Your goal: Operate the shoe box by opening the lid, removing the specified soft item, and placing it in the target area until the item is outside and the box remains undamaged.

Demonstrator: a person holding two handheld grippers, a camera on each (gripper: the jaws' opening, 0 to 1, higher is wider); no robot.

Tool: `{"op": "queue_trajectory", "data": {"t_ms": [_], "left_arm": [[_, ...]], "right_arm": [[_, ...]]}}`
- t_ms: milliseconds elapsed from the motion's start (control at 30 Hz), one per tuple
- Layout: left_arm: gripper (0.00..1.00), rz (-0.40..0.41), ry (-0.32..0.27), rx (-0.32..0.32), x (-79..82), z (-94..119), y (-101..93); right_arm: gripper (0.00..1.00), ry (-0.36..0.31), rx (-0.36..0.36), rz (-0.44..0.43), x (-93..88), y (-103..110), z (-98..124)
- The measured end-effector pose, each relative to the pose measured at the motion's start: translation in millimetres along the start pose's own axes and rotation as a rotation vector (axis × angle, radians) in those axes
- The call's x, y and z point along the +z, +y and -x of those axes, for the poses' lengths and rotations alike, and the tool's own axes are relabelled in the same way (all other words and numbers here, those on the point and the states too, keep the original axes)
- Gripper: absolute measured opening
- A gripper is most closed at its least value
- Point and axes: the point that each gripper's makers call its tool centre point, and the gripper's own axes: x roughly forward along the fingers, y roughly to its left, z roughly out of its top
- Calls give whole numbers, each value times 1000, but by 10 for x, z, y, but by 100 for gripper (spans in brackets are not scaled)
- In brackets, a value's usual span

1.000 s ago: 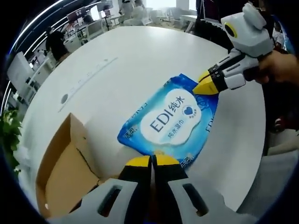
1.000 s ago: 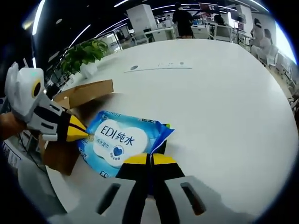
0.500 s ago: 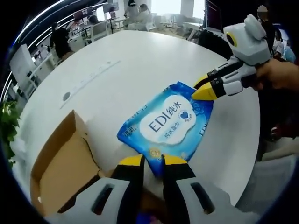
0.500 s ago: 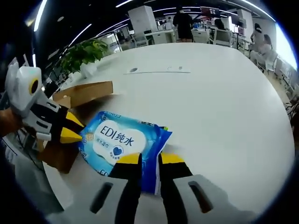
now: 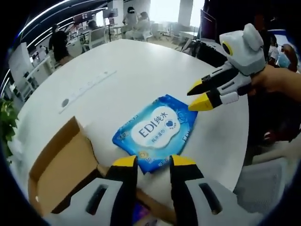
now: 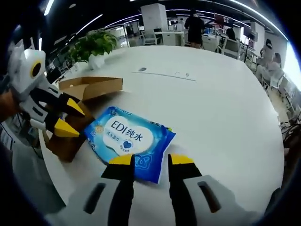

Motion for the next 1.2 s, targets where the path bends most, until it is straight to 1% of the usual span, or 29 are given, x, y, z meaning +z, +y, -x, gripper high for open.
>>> {"op": "queue_trajectory", "data": {"t_ms": [100,200,300,433,533,600,867,967,1000,1200], "left_arm": [[29,7,-12,-12,-16,64,-26],[34,-6,-27,-16,-22,140,-58],[35,-10,-56,-19,-5,238,-63],[38,-11,-72,-16,-25,347,-32],[40,1,-87,-10,-50,432,13],[42,2,-92,-6,-94,495,48],[43,10,-106,14,-264,705,204],[45,15,-110,23,-348,780,290],[46,28,-114,24,-379,810,322],[45,38,-122,47,-534,954,487]], "right_arm": [[29,-10,5,15,49,47,69],[30,-29,10,37,122,118,152],[33,-39,14,50,179,183,219],[35,-65,33,77,281,337,314],[37,-70,42,94,321,410,343],[38,-75,53,113,359,491,374],[40,-90,82,163,481,697,421],[40,-96,98,196,527,798,419],[40,-95,102,200,535,822,414],[39,-97,145,262,595,1053,352]]}}
